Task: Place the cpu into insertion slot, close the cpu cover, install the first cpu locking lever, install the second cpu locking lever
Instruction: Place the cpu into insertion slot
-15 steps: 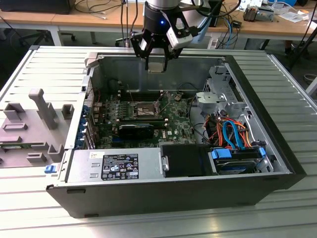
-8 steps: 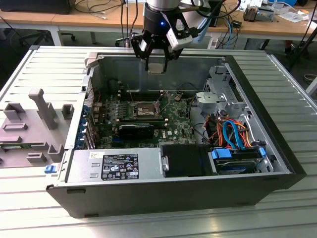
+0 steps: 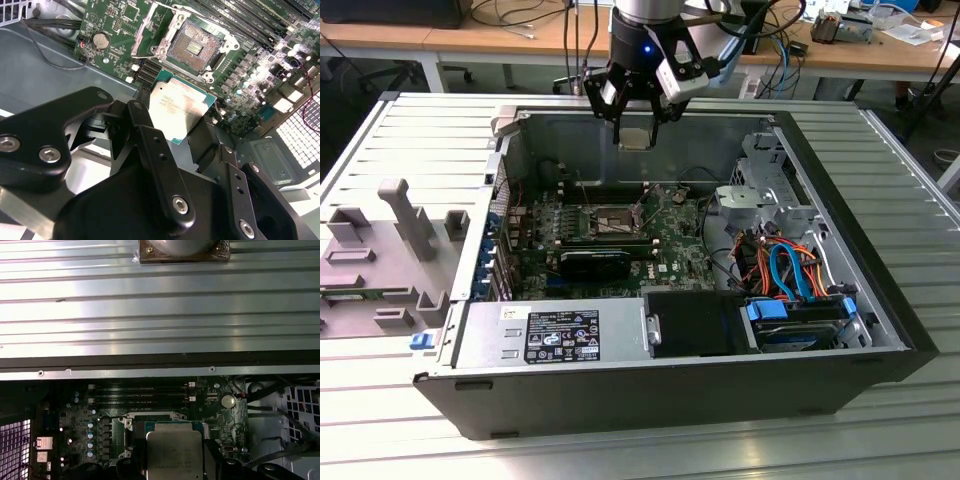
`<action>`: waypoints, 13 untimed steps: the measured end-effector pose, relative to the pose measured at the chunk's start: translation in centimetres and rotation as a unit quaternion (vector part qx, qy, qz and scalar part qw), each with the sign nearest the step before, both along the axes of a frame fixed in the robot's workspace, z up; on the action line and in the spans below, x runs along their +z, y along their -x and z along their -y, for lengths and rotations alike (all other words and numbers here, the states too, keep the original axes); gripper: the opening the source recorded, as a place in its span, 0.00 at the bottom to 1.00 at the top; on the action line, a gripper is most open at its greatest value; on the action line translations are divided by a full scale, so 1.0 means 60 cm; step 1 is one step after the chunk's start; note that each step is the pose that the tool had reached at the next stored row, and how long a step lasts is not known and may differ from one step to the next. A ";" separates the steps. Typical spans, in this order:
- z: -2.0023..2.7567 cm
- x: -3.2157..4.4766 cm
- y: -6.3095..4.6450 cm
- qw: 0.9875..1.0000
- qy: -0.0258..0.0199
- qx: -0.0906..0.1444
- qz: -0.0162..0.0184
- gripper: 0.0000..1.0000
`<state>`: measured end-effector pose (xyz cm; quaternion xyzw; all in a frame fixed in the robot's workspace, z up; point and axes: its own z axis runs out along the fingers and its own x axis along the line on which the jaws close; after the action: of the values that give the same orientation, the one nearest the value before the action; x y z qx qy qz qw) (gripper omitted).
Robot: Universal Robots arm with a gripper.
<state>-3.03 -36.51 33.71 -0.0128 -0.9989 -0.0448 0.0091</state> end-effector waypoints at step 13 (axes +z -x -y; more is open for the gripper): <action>0.0036 -0.004 0.000 1.000 0.000 0.000 0.000 0.55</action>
<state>-3.03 -36.73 33.48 -0.0128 -0.9989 -0.0448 0.0091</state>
